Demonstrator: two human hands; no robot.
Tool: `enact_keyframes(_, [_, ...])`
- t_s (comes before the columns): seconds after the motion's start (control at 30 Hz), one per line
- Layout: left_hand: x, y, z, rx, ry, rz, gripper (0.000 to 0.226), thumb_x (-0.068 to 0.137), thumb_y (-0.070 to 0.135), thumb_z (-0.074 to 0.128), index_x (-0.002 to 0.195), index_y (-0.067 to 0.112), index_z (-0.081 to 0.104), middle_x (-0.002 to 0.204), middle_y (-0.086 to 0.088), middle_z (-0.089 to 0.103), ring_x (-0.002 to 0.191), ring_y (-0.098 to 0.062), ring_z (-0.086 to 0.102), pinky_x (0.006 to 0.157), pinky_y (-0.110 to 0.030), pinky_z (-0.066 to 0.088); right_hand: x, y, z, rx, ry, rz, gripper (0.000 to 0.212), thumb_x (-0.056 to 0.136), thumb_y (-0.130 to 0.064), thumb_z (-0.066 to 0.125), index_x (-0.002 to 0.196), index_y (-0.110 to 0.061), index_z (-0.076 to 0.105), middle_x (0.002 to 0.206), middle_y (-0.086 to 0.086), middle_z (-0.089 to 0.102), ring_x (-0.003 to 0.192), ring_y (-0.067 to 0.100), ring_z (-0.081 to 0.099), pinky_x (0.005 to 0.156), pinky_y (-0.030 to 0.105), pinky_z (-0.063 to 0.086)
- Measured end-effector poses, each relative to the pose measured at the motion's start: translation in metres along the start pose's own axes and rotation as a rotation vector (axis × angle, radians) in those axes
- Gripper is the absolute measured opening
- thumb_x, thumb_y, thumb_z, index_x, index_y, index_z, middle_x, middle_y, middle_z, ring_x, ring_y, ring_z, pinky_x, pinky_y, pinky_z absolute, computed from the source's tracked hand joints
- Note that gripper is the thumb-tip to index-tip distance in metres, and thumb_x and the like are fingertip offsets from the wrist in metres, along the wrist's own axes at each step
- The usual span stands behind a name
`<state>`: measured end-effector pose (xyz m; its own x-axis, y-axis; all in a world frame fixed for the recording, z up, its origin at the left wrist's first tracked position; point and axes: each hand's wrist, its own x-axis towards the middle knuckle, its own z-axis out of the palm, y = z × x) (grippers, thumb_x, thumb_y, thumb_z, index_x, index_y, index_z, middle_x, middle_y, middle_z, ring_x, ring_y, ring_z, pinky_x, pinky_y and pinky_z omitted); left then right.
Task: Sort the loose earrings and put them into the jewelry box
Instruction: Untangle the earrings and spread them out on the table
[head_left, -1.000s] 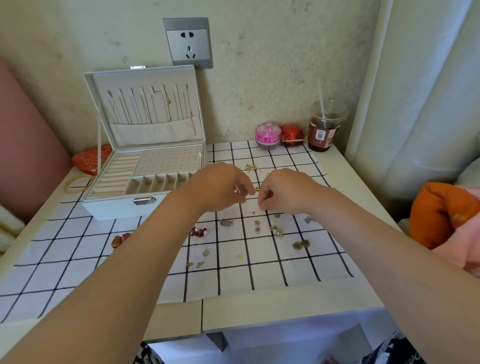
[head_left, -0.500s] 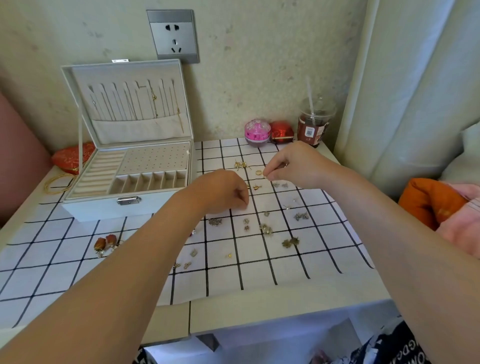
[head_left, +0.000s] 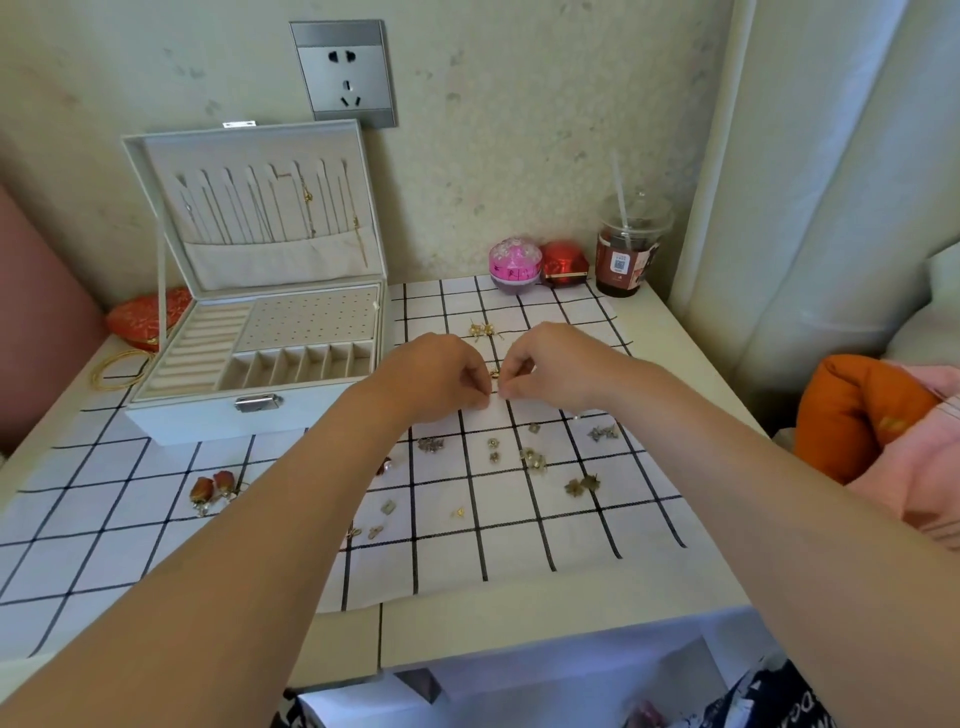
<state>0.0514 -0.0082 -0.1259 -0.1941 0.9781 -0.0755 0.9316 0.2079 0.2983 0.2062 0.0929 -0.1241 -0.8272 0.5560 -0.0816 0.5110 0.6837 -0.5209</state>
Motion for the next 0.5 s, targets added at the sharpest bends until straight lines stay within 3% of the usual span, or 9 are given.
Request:
enact_keyframes(0.27, [-0.003, 0.003, -0.006, 0.171, 0.016, 0.032, 0.012, 0.081, 0.04, 0.072, 0.09, 0.034, 0.075, 0.088, 0.014, 0.072, 0.087, -0.01, 0.064, 0.076, -0.029, 0.047, 0.004, -0.011, 0.016, -0.038, -0.006, -0.006, 0.002, 0.081, -0.031, 0.079, 0.083, -0.031, 0.079, 0.081, -0.016, 0.072, 0.082, 0.005, 0.066, 0.083, 0.039, 0.057])
enact_keyframes(0.5, [-0.008, 0.0, -0.009, 0.185, 0.019, 0.098, 0.014, 0.083, 0.039, 0.072, 0.095, 0.032, 0.075, 0.093, 0.016, 0.072, 0.091, -0.007, 0.064, 0.092, -0.03, 0.044, -0.001, -0.012, 0.017, -0.13, 0.041, 0.026, 0.01, 0.083, -0.042, 0.075, 0.085, -0.032, 0.077, 0.084, -0.017, 0.07, 0.085, 0.006, 0.064, 0.079, 0.036, 0.056])
